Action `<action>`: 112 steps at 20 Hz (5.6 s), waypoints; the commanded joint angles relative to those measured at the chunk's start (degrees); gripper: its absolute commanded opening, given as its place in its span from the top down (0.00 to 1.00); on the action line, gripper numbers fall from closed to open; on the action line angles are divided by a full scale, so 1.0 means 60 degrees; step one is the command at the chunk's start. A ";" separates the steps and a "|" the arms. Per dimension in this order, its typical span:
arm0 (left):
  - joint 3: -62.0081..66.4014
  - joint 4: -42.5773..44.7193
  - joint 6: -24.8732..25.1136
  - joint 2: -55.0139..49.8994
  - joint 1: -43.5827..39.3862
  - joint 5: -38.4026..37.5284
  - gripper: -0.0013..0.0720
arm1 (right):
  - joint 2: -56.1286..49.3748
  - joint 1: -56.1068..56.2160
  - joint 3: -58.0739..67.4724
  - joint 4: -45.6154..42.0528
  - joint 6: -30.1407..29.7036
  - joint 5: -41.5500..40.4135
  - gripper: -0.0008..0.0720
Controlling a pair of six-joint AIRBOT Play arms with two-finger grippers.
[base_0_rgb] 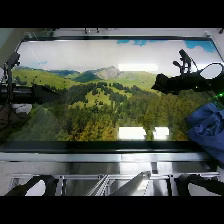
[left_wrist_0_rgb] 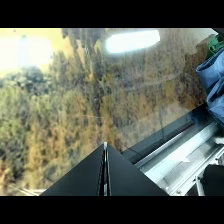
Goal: Fold the shirts.
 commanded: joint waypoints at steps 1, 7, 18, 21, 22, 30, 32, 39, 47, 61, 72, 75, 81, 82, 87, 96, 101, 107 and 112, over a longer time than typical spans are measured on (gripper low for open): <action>-0.0004 -0.0004 -0.0011 0.0007 0.0011 0.0025 0.97 | -0.0004 0.0007 0.0007 0.0000 0.0004 0.0004 0.96; -0.0004 0.0000 -0.0011 0.0007 0.0011 0.0029 0.97 | -0.0004 0.0007 0.0007 0.0000 0.0004 0.0004 0.96; 0.0903 0.2477 -0.0572 0.0004 0.1406 -0.1402 0.00 | -0.0004 0.0007 0.0007 0.0000 0.0004 -0.0025 0.96; 0.1603 0.3708 -0.0780 -0.0430 0.2801 -0.3300 0.00 | -0.0011 0.0007 0.0007 0.0000 0.0004 -0.0029 0.96; 0.1982 0.3818 -0.0882 -0.0882 0.3351 -0.3432 0.00 | -0.0015 0.0004 0.0007 0.0004 0.0004 -0.0029 0.96; 0.5002 0.3989 -0.0794 -0.5883 0.5920 -0.2608 0.00 | -0.0015 0.0011 0.0007 0.0025 0.0007 -0.0313 0.96; 0.5661 0.3971 -0.0794 -0.6790 0.5679 -0.2350 0.00 | -0.0015 0.0011 0.0007 0.0324 0.0004 -0.0313 0.96; 0.8167 0.3923 -0.0885 -0.9082 0.3931 -0.1475 0.02 | -0.0015 0.0011 0.0007 0.0761 0.0007 -0.0310 0.96; 0.9730 0.0576 -0.0965 -0.8969 0.1661 0.1723 0.97 | -0.0015 0.0011 0.0007 0.1144 0.0004 0.0076 0.96; 0.5752 0.4535 -0.1953 -0.4506 -0.5570 0.0954 0.01 | -0.0011 -0.0794 0.0011 0.1035 -0.0437 0.3275 0.57; -0.3096 0.1479 -0.2900 0.0444 -0.3807 -0.1195 0.01 | -0.1319 0.1195 -0.1096 0.2182 -0.1475 0.1166 0.03; -0.4339 0.1162 -0.2922 0.1348 -0.4244 -0.3319 0.02 | -0.2488 0.1617 -0.1071 0.4025 -0.2200 0.0215 0.17; -0.4892 0.1180 -0.2980 0.0368 -0.5133 -0.5169 0.02 | -0.3789 0.1909 -0.1060 0.5526 -0.3042 -0.0007 0.35; -0.4725 0.1180 -0.2980 -0.0186 -0.5293 -0.5260 0.02 | -0.3829 0.1909 -0.1056 0.5657 -0.3140 -0.0058 0.37; -0.2732 0.1198 -0.2714 -0.2637 -0.6685 -0.5326 0.17 | -0.3825 0.1905 -0.0991 0.6878 -0.3912 0.0011 0.64; 0.0382 0.1188 -0.2149 -0.0863 -0.5100 -0.2725 0.97 | -0.0987 0.0608 -0.0601 1.0174 -0.6353 0.4291 0.96; 0.3169 0.1220 -0.2142 0.3625 -0.2164 -0.2994 0.97 | 0.4160 -0.1348 0.0699 1.0462 -0.7715 0.1417 0.96; 0.5085 0.1191 -0.2138 0.3228 -0.0871 -0.1410 0.97 | 0.5657 -0.0958 0.1268 0.7289 -0.7515 -0.0841 0.96; 0.4360 0.1279 -0.1096 0.0361 -0.2532 -0.1668 0.97 | 0.2667 0.0270 0.1209 0.6084 -0.7242 -0.0852 0.96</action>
